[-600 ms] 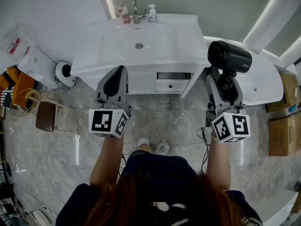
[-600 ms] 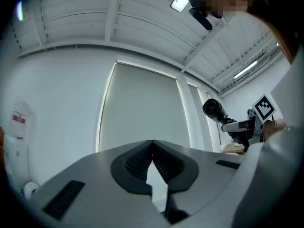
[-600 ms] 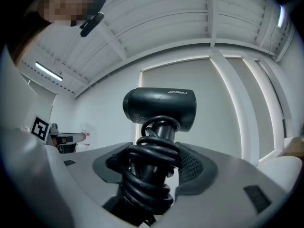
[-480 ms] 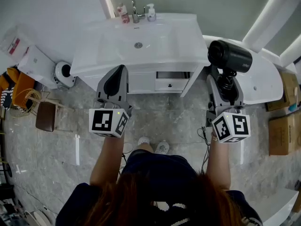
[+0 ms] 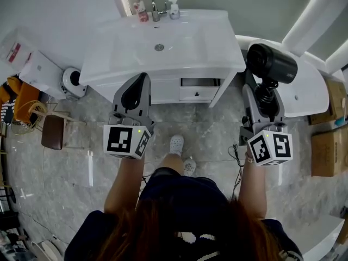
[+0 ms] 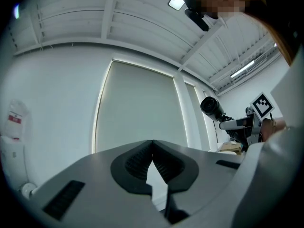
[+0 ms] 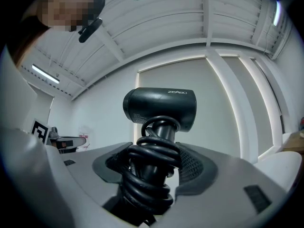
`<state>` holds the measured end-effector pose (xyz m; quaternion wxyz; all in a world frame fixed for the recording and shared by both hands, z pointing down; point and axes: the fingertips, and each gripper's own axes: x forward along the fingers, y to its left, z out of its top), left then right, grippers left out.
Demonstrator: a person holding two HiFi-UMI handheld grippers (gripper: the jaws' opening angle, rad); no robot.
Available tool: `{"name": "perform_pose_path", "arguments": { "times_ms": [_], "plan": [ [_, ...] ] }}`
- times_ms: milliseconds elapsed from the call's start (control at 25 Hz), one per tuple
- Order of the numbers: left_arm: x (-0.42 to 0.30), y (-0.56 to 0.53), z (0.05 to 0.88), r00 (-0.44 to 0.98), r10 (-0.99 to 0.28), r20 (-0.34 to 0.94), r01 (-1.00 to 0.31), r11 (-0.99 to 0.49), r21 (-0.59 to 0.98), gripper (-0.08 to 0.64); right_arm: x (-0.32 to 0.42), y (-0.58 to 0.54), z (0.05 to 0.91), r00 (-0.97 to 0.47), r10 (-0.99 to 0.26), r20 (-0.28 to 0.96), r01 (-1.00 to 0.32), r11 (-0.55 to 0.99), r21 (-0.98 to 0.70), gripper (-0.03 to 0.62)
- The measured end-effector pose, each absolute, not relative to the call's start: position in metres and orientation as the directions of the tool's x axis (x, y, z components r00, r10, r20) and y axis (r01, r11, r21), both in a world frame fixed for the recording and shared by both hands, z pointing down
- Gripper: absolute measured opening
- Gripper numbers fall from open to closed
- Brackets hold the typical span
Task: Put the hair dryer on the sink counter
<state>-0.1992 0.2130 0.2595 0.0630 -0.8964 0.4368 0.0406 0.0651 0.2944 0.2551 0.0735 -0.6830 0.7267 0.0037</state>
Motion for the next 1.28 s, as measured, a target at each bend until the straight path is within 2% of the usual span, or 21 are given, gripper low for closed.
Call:
{"name": "perform_pose_path", "arguments": {
  "times_ms": [360, 880, 1280],
  "plan": [
    [-0.182, 0.171, 0.273, 0.617, -0.771, -0.160, -0.785, -0.617, -0.052, 0.018, 0.073, 0.260, 0.266, -0.071, -0.989, -0.130, -0.995, 0.079, -0.061, 0.295],
    [-0.138, -0.042, 0.252, 0.672, -0.724, -0.155, -0.735, -0.677, -0.023, 0.018, 0.096, 0.059, 0.232, -0.035, -0.992, -0.125, -0.997, 0.042, -0.059, 0.295],
    [-0.116, -0.101, 0.267, 0.712, -0.688, -0.142, -0.695, -0.719, 0.000, 0.018, 0.108, 0.010, 0.232, 0.013, -0.993, -0.121, -0.998, -0.005, -0.065, 0.295]
  ]
}}
